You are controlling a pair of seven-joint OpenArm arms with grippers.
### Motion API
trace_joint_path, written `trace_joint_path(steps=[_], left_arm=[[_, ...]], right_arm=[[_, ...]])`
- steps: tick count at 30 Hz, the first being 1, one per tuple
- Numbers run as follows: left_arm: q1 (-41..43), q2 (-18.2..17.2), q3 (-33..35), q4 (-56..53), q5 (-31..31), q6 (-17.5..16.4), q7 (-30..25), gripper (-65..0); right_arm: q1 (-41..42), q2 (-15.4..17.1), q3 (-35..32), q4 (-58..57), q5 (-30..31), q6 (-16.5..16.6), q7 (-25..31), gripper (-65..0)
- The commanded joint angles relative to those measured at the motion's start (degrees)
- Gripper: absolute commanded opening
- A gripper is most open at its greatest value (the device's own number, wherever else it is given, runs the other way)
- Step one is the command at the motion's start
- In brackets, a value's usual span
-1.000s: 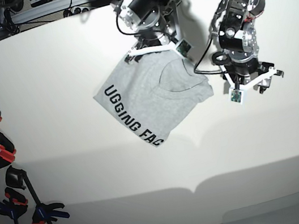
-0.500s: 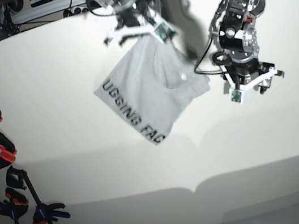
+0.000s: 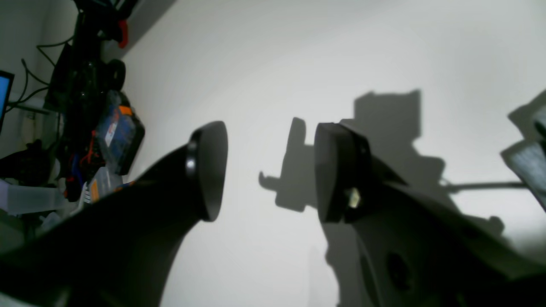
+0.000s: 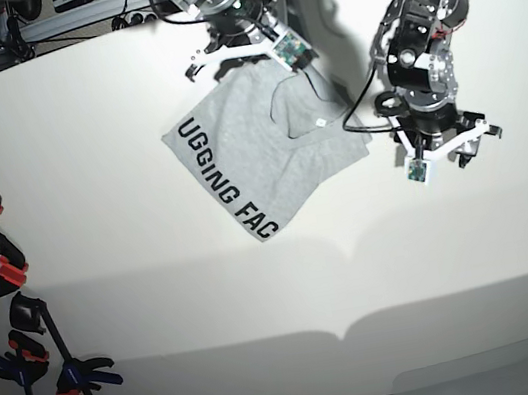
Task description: Fold the T-shirt properly
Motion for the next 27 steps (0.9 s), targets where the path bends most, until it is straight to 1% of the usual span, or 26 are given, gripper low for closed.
trace_joint_path(steps=[1,3,4,5,6,9,11,14,17,19,21,22,23,25,27], left_arm=[[-0.8,-0.3,-0.3,1.0,1.2,0.9,-0.9,-34.2],[-0.8,-0.3,-0.3,1.0,1.2,0.9,-0.9,-34.2],[-0.8,-0.3,-0.3,1.0,1.2,0.9,-0.9,-34.2],[-0.8,-0.3,-0.3,1.0,1.2,0.9,-0.9,-34.2],[-0.8,-0.3,-0.3,1.0,1.2,0.9,-0.9,-34.2],[-0.8,-0.3,-0.3,1.0,1.2,0.9,-0.8,-34.3],[-0.8,-0.3,-0.3,1.0,1.2,0.9,-0.8,-34.2],[-0.8,-0.3,-0.3,1.0,1.2,0.9,-0.8,-34.3],[-0.8,-0.3,-0.3,1.0,0.9,0.9,-0.8,-34.3],[-0.9,-0.3,-0.3,1.0,-2.0,0.9,-0.8,-34.3],[-1.0,-0.3,-0.2,1.0,-7.2,-0.1,-0.8,-34.3],[-0.9,-0.3,-0.2,1.0,-10.5,-1.8,-0.5,-34.2],[-0.9,-0.1,-0.2,1.0,-13.9,-4.0,0.4,-34.2],[-0.8,0.0,-0.1,1.1,-21.0,-8.3,1.6,-34.3],[-0.8,0.2,-0.1,1.6,-26.9,-11.0,0.9,-34.2]], right_arm=[[0.0,-0.7,0.5,0.6,-1.4,-0.2,0.7,-59.5],[0.0,-0.3,2.3,0.6,-2.1,-0.2,1.1,-46.1],[0.0,0.0,3.7,0.6,-2.1,-0.2,1.3,-41.5],[0.0,0.2,5.1,0.6,-2.1,-0.2,1.3,-38.6],[0.0,0.4,6.8,0.6,-1.9,-0.3,1.5,-37.3],[0.0,0.7,11.7,0.6,-1.3,-0.4,3.2,-37.4],[0.0,0.7,14.7,0.6,0.6,-0.4,5.9,-37.4],[0.0,0.7,18.6,0.6,2.5,-0.4,11.9,-37.4],[0.0,0.7,23.5,0.6,2.7,-0.4,18.4,-37.4],[0.4,0.7,27.7,0.5,2.8,-0.4,21.6,-37.4],[2.2,0.7,32.8,-0.2,5.0,-0.3,22.1,-37.4],[3.5,0.7,35.6,-1.0,7.0,0.3,22.1,-37.4],[5.2,0.7,38.5,-2.0,9.7,2.1,22.1,-37.4],[8.9,0.7,44.2,-4.7,17.2,6.5,22.1,-37.4],[12.7,0.7,49.0,-8.7,26.1,11.9,22.1,-37.4]])
